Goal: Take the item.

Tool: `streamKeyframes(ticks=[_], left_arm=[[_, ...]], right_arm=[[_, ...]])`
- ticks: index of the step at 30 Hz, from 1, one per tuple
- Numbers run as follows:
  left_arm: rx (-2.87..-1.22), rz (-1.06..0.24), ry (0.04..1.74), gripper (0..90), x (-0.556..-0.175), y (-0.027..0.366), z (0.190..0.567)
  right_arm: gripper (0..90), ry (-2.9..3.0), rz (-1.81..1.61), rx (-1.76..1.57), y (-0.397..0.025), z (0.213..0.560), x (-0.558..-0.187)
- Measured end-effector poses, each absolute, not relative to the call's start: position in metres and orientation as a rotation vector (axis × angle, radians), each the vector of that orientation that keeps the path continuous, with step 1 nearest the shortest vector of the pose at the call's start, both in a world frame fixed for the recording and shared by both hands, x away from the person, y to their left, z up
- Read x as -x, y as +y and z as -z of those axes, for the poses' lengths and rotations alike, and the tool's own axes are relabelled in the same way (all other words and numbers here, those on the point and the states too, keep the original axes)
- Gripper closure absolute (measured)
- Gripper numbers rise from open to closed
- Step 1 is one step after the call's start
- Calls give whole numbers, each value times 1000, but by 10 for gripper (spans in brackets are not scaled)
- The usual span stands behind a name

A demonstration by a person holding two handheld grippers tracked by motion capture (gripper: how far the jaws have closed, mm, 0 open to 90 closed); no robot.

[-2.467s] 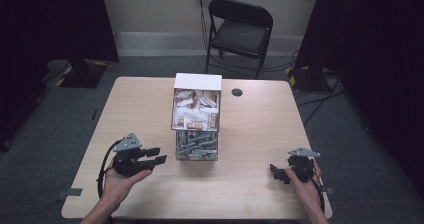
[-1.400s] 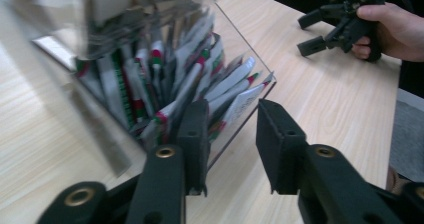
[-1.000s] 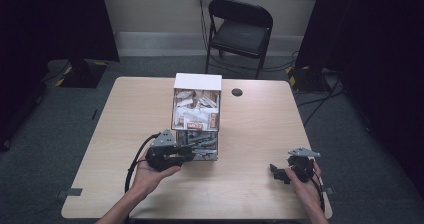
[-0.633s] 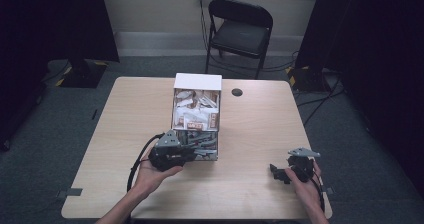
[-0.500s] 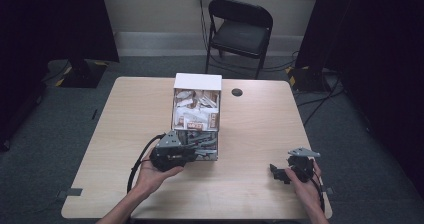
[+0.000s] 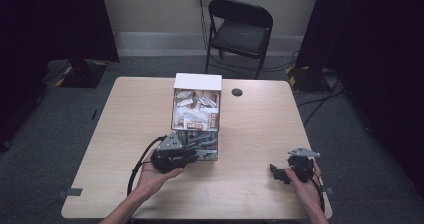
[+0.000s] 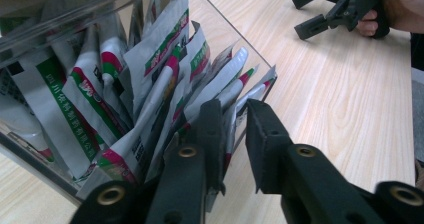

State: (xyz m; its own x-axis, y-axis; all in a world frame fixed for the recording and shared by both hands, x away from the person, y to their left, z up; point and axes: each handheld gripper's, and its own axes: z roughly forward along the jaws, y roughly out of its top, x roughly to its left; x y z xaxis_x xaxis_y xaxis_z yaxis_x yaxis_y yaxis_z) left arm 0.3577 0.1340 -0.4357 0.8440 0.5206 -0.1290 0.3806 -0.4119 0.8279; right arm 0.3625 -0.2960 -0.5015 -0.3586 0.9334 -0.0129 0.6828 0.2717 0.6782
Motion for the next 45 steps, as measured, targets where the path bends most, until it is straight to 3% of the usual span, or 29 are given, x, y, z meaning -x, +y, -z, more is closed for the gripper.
streamKeyframes(ticks=[4, 8, 45], left_arm=[[-2058, -197, 655, 872, -358, 134, 437], [-2040, -178, 664, 891, -360, 136, 438], [-1926, -88, 675, 900, -356, 152, 423]], right_arm=[[0, 2136, -824, -1460, -296, 501, -363], [0, 2137, -825, -1459, -296, 502, -363], [0, 2137, -825, -1460, -296, 501, -363]])
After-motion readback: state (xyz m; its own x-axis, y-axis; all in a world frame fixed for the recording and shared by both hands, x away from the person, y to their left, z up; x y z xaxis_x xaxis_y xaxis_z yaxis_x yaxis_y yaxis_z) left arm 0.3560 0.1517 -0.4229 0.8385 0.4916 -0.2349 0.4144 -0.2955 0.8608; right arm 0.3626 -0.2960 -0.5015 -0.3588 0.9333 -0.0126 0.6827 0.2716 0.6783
